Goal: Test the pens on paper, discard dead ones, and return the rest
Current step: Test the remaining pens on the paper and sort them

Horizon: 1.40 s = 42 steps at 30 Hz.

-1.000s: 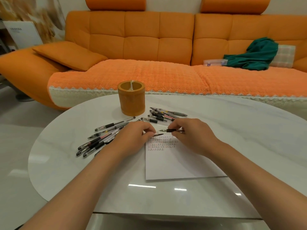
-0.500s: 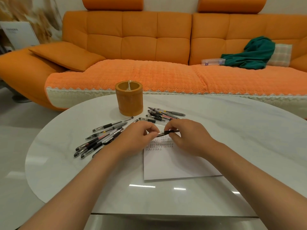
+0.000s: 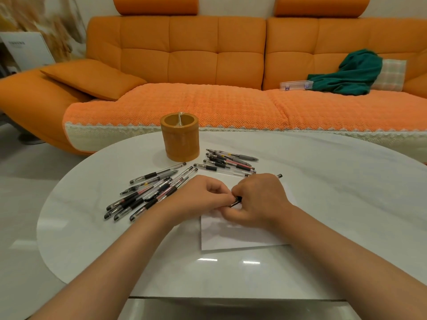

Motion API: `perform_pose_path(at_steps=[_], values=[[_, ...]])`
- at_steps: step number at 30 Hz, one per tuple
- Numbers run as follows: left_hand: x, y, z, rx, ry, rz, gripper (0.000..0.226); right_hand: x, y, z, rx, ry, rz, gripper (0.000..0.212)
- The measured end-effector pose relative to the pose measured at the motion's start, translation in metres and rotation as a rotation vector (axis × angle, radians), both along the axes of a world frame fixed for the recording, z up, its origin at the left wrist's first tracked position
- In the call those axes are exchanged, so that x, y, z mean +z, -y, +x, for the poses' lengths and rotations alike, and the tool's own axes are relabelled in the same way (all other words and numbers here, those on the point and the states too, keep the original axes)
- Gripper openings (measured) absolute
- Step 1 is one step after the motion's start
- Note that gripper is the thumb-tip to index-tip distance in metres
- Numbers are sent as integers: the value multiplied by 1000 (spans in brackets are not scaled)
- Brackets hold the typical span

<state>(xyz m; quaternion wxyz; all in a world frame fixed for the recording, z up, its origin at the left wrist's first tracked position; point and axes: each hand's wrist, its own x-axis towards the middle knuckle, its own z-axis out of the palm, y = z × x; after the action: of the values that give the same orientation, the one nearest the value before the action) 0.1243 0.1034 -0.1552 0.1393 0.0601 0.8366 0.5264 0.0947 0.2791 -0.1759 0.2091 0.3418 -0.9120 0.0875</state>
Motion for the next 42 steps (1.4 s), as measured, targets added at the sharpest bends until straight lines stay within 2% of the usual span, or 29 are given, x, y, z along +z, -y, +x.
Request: perform_pose_path(at_steps=[4,7,9,13,18,23,31,36,42], values=[[2,5,-3,48,-72,-74,8,2,3,-4,23,50,-28,48],[1,16,-10,165,-211,-151,9,4,1,-11,63,229,-69,28],[-1,24,-15,275,-292,-165,7,4,1,-17,94,331,-165,28],[-4,39,-19,361,-402,-280,4,5,8,-25,27,376,-266,23],[-8,69,-20,396,-449,-632,13,8,13,-34,-114,329,-224,15],[-9,84,-8,319,-388,-824,12,3,23,-38,-160,312,-155,18],[-11,86,4,274,-430,-924,14,0,33,-47,-244,122,29,23],[-11,83,4,289,-458,-965,15,0,36,-50,-273,103,50,23],[-8,78,0,273,-441,-1079,19,4,59,-38,-69,177,10,33]])
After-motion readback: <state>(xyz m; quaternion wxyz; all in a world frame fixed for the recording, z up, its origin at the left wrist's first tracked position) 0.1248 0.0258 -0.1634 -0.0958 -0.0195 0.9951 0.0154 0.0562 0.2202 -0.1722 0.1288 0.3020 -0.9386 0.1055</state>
